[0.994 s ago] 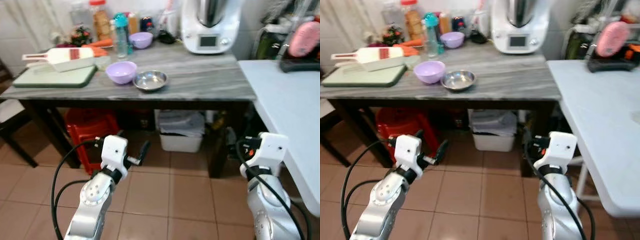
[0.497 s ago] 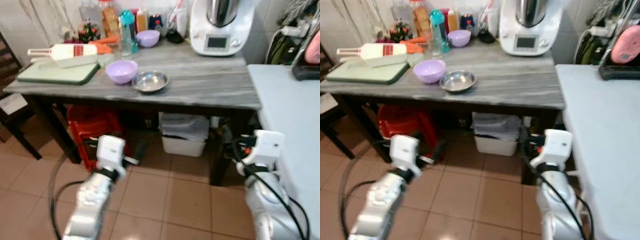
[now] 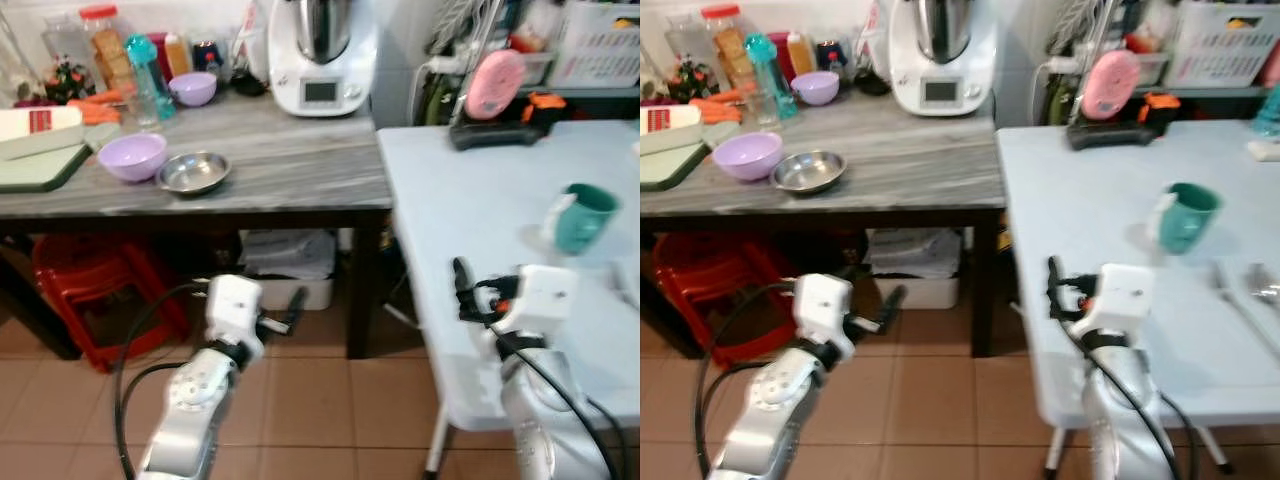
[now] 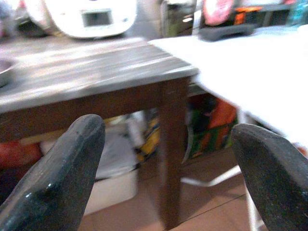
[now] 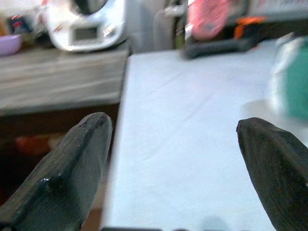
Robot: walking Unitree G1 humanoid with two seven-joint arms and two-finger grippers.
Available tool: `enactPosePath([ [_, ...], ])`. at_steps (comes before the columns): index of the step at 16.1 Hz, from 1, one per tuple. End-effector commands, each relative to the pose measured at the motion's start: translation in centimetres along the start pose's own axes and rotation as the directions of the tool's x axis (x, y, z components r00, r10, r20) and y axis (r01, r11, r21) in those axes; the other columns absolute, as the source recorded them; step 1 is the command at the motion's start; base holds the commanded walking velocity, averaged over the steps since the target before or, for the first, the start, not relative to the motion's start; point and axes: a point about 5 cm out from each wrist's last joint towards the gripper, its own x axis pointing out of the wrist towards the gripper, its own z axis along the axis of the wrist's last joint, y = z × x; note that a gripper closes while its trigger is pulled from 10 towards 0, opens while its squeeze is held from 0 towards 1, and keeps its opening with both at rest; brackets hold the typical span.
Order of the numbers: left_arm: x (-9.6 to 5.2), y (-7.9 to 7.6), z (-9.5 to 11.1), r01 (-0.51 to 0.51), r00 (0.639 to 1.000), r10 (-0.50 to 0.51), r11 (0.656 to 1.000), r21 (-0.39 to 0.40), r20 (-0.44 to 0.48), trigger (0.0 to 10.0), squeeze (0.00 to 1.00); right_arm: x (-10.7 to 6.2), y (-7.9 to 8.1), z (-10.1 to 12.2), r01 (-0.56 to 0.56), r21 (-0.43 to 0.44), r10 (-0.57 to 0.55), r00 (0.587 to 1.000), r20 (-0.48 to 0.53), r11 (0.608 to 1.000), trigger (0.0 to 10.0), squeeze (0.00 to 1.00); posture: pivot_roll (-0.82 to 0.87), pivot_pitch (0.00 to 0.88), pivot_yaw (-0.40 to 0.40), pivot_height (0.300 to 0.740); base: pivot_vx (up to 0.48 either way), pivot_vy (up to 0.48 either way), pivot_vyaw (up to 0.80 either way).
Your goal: Setting the table
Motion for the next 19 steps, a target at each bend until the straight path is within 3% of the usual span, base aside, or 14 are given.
enactPosePath([
  [1,-0.42,1.13,0.03,-0.037,0.999,0.037,0.999,0.018,-0.007,10.0,0.00,0.12,1.11,0.17,-0.040,0.022,0.039,0.999,0.006,0.999,10.0,0.00,-0.08,0.000,0.026,0.740,0.000,-0.255,0.00],
  [19,0.56,0.53,0.05,-0.037,0.999,0.037,0.999,0.001,-0.002,10.0,0.00,0.37,2.09,-0.26,-0.075,0.018,0.075,0.997,-0.020,0.997,10.0,0.00,-0.07,0.000,0.032,0.740,0.000,-0.342,0.00],
])
